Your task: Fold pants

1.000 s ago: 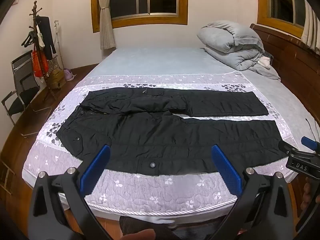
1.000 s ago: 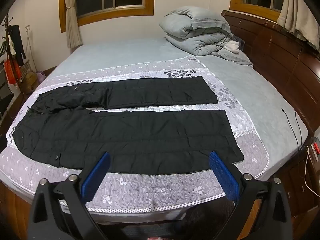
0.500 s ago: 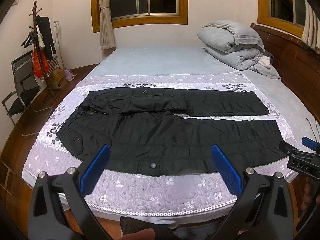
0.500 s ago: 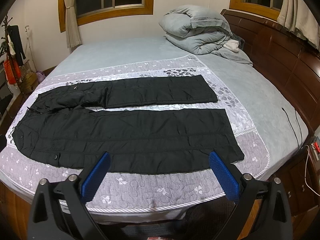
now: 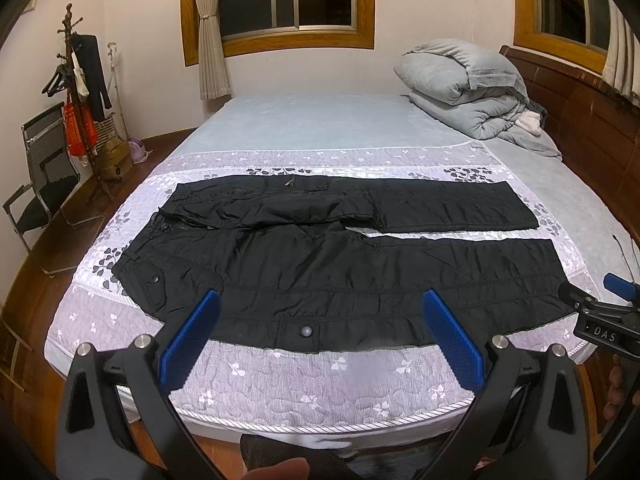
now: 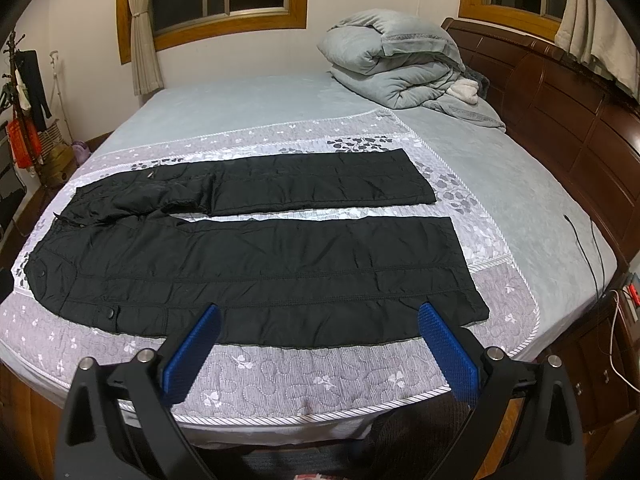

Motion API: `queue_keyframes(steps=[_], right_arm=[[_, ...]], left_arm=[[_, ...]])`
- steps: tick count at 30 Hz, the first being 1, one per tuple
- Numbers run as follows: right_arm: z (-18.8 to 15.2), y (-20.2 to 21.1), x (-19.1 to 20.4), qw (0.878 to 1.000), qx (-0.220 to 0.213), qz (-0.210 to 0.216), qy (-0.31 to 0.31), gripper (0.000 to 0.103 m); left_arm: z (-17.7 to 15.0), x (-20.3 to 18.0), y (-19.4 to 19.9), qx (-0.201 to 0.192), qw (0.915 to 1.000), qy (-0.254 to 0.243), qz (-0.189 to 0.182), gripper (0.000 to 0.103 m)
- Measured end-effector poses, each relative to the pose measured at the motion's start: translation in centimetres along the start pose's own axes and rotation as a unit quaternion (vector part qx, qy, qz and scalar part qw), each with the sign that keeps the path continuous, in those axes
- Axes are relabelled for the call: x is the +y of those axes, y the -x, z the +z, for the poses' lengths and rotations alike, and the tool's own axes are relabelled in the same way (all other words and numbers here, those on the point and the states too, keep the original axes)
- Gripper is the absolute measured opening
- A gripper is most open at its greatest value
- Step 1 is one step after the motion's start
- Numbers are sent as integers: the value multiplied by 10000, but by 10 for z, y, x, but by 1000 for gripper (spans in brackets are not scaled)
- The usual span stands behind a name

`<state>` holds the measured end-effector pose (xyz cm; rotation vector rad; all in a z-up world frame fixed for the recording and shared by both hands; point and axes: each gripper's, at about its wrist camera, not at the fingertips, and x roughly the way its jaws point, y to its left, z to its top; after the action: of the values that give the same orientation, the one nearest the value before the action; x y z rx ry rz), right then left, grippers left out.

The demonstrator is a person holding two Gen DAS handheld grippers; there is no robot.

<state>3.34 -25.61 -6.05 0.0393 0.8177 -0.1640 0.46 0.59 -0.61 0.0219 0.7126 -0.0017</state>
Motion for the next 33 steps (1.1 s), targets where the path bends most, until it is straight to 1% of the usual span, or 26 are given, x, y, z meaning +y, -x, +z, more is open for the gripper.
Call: queue_keyframes(steps=[9, 14, 33], right_arm=[[0, -3, 0, 10000, 33, 6, -1, 100], [1, -3, 0, 10000, 17, 1, -2, 100], [2, -12, -2, 9999, 105, 2, -22, 100]], left_arm=[[1, -5, -1, -25, 10000, -77, 6, 100], [2, -4, -1, -62, 10000, -4, -36, 100], [5, -4, -7, -17, 10000, -57, 25, 100]])
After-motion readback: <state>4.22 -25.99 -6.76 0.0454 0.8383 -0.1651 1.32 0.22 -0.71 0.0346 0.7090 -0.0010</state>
